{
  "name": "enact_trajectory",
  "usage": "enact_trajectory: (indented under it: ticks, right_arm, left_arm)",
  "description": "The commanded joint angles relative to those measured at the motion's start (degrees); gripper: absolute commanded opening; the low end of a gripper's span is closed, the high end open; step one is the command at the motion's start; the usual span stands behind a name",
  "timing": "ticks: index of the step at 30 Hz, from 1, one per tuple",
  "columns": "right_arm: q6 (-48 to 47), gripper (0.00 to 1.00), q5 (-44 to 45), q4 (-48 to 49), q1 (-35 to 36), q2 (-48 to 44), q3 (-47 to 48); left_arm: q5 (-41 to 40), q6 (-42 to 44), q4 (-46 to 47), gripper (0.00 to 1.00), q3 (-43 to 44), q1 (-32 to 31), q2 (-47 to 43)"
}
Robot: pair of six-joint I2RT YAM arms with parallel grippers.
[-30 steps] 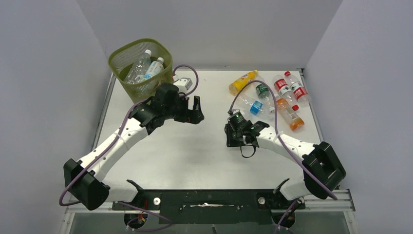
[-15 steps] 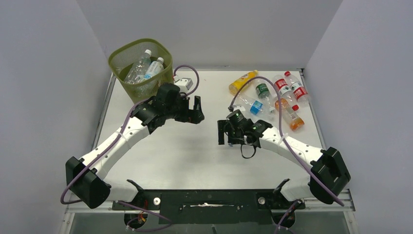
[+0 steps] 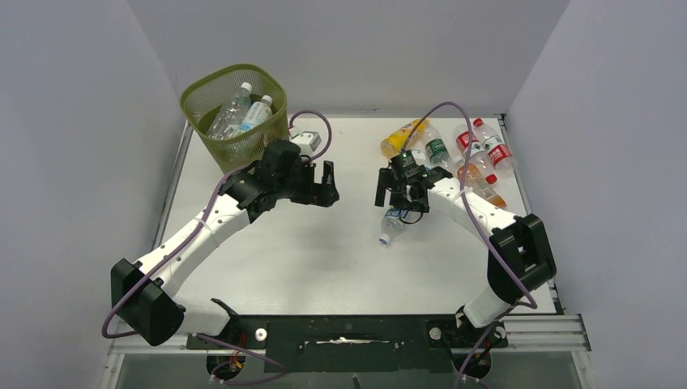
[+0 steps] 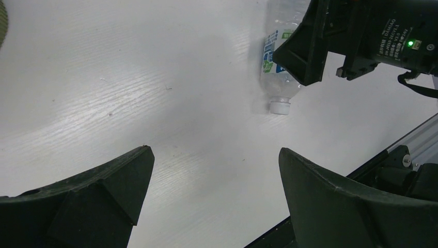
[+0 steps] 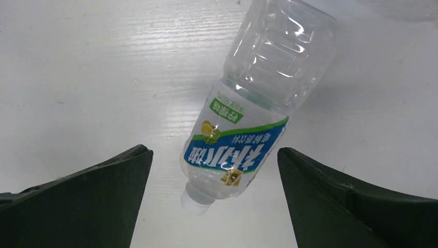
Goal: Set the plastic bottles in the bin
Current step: Pick up the plastic bottle at the center of the board.
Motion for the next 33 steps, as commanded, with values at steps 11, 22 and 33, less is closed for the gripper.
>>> enact_trajectory:
  ticks: [11, 22, 33]
  right_arm:
    - [-0.73, 0.98, -1.15, 1.31, -0.64, 3.84, -2.48]
    - [-3.35, 0.52, -3.69, 7.32, -0.11, -3.21, -9.71]
    - [-6.77, 0.49, -22.06, 18.84, 1.02, -23.07, -15.28]
  left_arm:
    - [-2.62, 0.11, 0.94, 0.94, -1.33, -0.2, -1.92]
    - [2.06, -3.4, 5.2, 0.94, -4.15, -0.18, -0.97]
    - [11.89, -18.88, 24.22, 0.94, -9.94, -0.15, -2.65]
